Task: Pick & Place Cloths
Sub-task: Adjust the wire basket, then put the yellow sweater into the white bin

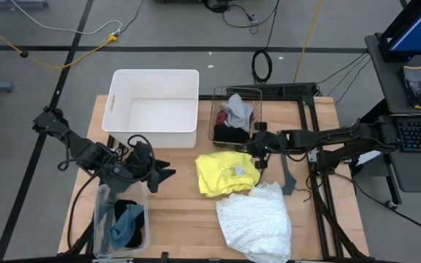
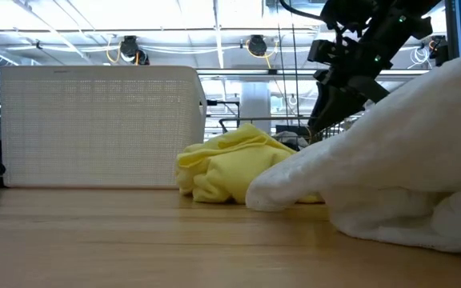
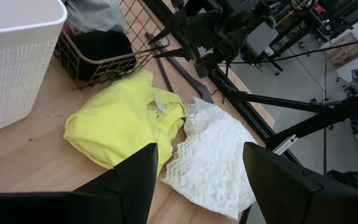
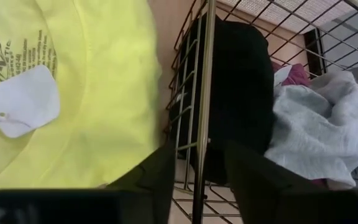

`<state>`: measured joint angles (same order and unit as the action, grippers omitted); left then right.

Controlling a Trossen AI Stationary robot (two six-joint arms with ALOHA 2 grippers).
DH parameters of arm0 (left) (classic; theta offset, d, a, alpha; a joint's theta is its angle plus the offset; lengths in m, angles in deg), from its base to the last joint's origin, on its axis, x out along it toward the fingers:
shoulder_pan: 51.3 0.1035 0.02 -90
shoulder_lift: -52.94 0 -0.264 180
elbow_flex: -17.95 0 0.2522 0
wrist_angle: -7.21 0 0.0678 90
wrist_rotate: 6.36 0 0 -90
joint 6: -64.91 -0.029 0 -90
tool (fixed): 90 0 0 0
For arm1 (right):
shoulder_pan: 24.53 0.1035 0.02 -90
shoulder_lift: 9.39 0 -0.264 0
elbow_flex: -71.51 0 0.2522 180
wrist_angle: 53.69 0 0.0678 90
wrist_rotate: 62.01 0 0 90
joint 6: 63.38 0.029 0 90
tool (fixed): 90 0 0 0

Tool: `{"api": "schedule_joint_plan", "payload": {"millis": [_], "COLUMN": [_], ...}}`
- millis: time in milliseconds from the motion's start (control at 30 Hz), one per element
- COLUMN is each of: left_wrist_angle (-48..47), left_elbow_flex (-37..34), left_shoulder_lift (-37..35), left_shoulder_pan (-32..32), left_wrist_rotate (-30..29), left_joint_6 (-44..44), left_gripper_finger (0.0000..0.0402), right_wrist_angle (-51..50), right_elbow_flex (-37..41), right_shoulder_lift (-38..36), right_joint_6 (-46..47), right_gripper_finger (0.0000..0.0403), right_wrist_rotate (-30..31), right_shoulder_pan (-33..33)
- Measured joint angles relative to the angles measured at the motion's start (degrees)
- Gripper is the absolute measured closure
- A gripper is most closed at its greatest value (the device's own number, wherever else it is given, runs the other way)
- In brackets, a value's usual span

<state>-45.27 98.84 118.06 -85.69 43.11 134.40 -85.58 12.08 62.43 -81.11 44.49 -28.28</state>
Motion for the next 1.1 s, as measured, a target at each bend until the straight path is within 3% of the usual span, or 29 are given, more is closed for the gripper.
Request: {"api": "schedule_joint_plan", "payload": {"millis": [267, 400, 600, 767, 1100], "left_wrist_angle": [0.0, 0.0, 0.0, 0.0, 0.0], "left_elbow_flex": [0.0, 0.0, 0.0, 0.0, 0.0], "left_shoulder_lift": [0.0, 0.0, 0.0, 0.0, 0.0], "left_shoulder_pan": [0.0, 0.0, 0.0, 0.0, 0.0], "left_wrist_rotate": [0.0, 0.0, 0.2, 0.2, 0.2], "left_joint_6": [-0.4, -0.6, -0.6, -0.6, -0.4], "left_gripper_finger": [0.0160, 0.0160, 0.0160, 0.0160, 0.0160], "right_wrist_angle": [1.6, 2.8, 2.7, 4.4, 16.9], "right_elbow_flex": [0.0, 0.0, -0.1, -0.1, -0.1], "right_shoulder_lift": [-5.0, -8.9, -11.0, -9.0, 0.9], "right_joint_6": [0.8, 4.4, 4.5, 0.7, 1.8], "right_gripper_finger": [0.0206, 0.0193, 0.0191, 0.0187, 0.0161], "right_wrist_rotate": [0.0, -0.5, -6.6, -6.0, -6.2], "right_shoulder_pan": [3.8, 7.7, 15.2, 19.2, 18.9]}}
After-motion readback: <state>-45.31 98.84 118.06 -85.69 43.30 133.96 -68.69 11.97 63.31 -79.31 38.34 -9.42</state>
